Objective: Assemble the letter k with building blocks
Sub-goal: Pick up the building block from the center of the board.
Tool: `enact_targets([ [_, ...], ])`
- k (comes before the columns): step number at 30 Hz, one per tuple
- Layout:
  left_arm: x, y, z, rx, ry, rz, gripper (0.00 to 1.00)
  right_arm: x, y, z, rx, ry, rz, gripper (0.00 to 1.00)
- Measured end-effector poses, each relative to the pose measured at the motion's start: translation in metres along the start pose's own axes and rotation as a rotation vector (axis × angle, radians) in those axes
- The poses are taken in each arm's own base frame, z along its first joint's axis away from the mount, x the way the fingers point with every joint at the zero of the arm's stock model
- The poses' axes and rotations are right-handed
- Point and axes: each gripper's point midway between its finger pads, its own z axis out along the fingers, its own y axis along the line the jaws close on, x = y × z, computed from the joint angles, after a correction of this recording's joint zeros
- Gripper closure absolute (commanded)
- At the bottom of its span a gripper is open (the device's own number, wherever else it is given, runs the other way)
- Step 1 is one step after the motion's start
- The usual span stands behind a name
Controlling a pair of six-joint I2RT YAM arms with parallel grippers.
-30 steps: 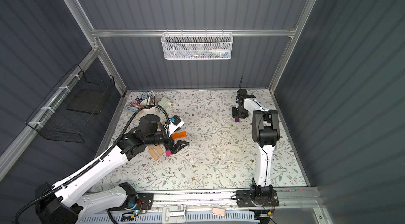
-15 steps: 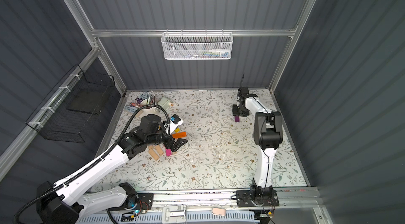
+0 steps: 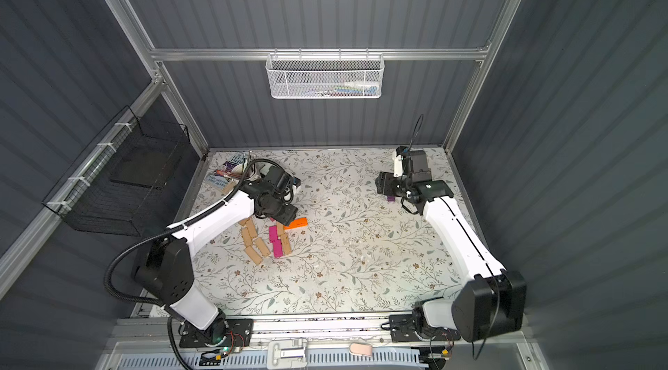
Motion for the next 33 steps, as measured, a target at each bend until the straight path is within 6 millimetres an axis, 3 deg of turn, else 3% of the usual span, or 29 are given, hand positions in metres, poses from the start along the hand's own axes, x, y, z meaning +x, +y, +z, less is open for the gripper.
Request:
enact_targets([
  [4,0.007,0.032,0.015,-0.089,0.042,-0.19,0.49,0.026,0.022,-0.013,-0.035,0.023,-0.015,0.27],
  [10,0.029,0.054,0.025,-0.164,0.077,-0.402,0.57,0.057,0.046,-0.03,-0.078,0.058,-0.028,0.25],
  [14,0.043,0.065,0.032,-0.198,0.102,-0.522,0.55,0.065,0.056,-0.035,-0.093,0.065,-0.031,0.23],
  [24,0.048,0.078,0.064,-0.214,0.124,-0.682,0.5,0.074,0.062,-0.03,-0.083,0.091,-0.024,0.21],
  [33,0.025,0.08,0.074,-0.155,0.063,-0.712,0.48,0.085,0.058,-0.024,-0.067,0.114,0.001,0.2],
])
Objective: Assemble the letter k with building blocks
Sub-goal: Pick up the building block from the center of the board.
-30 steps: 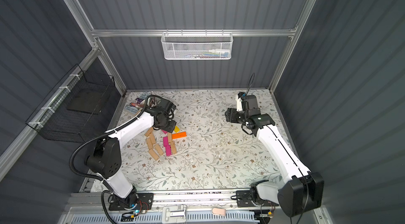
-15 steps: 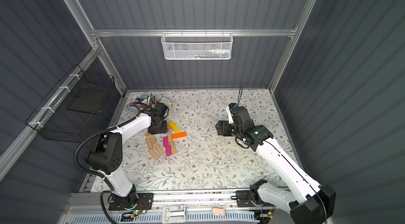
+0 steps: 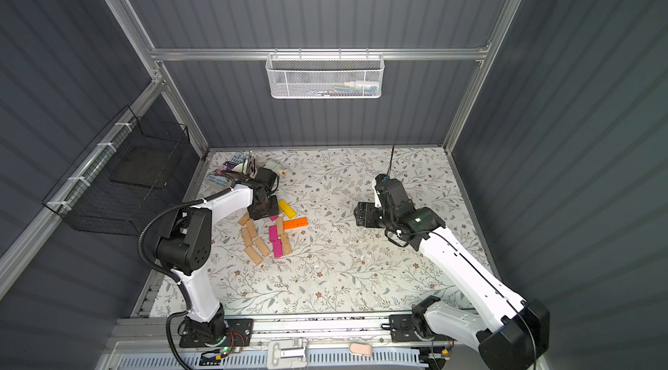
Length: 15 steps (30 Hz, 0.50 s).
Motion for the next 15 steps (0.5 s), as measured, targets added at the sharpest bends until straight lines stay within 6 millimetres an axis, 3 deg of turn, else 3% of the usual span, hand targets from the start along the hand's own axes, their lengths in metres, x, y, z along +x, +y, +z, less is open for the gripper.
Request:
enact_targets([
  [7,0.005,-0.001,0.01,0.0,0.025,0.002,0.52,0.001,0.0,0.0,0.004,-0.001,0.008,0.2],
  [15,0.005,0.0,0.013,-0.003,0.027,0.003,0.72,0.001,0.001,0.0,0.006,-0.002,0.013,0.19],
])
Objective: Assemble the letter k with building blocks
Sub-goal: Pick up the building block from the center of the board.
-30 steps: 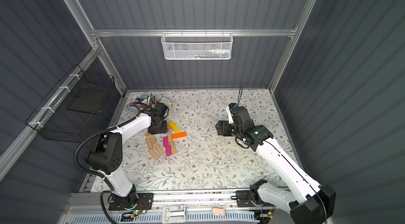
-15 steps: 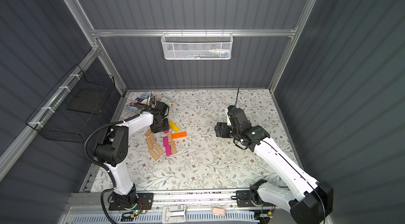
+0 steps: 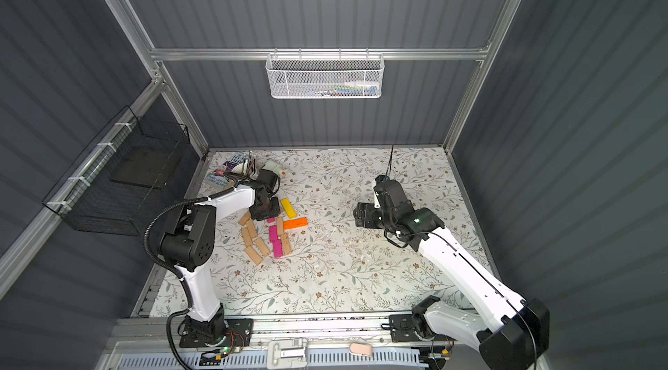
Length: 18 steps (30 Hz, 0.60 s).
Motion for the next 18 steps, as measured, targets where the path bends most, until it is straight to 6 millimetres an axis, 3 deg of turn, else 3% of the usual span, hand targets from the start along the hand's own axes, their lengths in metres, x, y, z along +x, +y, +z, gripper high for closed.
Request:
enact_targets([
  [4,0.003,0.001,-0.002,0.005,0.001,0.001,0.83,0.0,0.0,0.0,0.003,-0.002,0.012,0.18],
  [7,0.011,0.001,-0.01,0.031,0.013,0.001,0.85,-0.002,-0.003,0.0,0.021,-0.015,0.031,0.16],
  [11,0.008,-0.015,-0.047,0.117,-0.045,-0.003,0.86,-0.009,-0.012,-0.004,0.073,-0.058,0.07,0.12],
  [14,0.009,-0.052,-0.074,0.192,-0.095,0.034,0.86,-0.015,-0.022,-0.012,0.114,-0.112,0.103,0.1],
  [18,0.032,-0.143,-0.099,0.331,-0.136,0.139,0.88,-0.016,-0.036,-0.027,0.157,-0.188,0.145,0.08],
])
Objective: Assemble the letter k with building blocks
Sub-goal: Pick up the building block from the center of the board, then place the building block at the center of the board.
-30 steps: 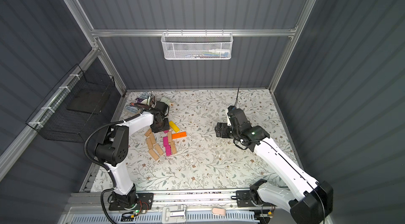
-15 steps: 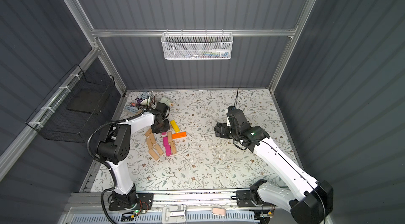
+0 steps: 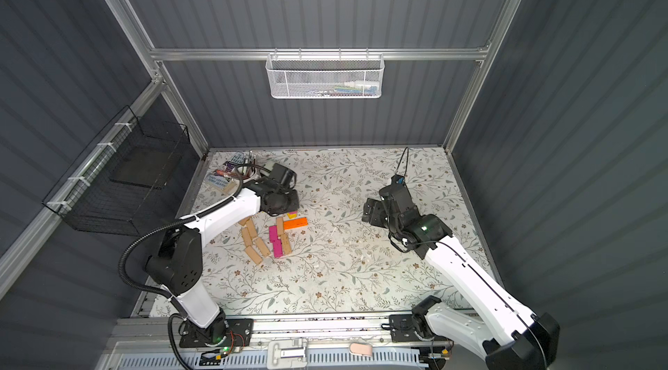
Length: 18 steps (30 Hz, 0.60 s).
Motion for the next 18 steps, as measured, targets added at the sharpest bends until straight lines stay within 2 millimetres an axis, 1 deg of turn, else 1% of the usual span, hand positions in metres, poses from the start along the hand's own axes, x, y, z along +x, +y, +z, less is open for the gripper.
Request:
enact_targets([
  [3,0.01,-0.06,0.017,0.062,-0.009,0.053,0.88,0.0,-0.012,-0.009,0.016,-0.045,0.031,0.07],
  [4,0.016,-0.077,0.026,0.075,-0.004,0.074,0.88,0.001,-0.015,-0.012,0.018,-0.057,0.041,0.07],
  [6,0.025,-0.103,0.045,0.087,0.001,0.102,0.88,0.001,-0.019,-0.016,0.021,-0.071,0.053,0.07],
  [7,0.028,-0.113,0.053,0.089,0.002,0.112,0.88,0.002,-0.021,-0.018,0.023,-0.077,0.06,0.07],
  [10,0.036,-0.126,0.082,0.073,0.016,0.128,0.87,0.003,-0.025,-0.022,0.031,-0.081,0.07,0.07],
  [14,0.038,-0.138,0.112,0.056,0.026,0.138,0.83,0.007,-0.03,-0.025,0.04,-0.079,0.076,0.07],
  [16,0.037,-0.142,0.122,0.055,0.028,0.14,0.82,0.01,-0.033,-0.026,0.045,-0.077,0.076,0.06],
  [18,0.033,-0.148,0.124,0.062,0.021,0.139,0.81,0.011,-0.035,-0.026,0.051,-0.077,0.078,0.06],
])
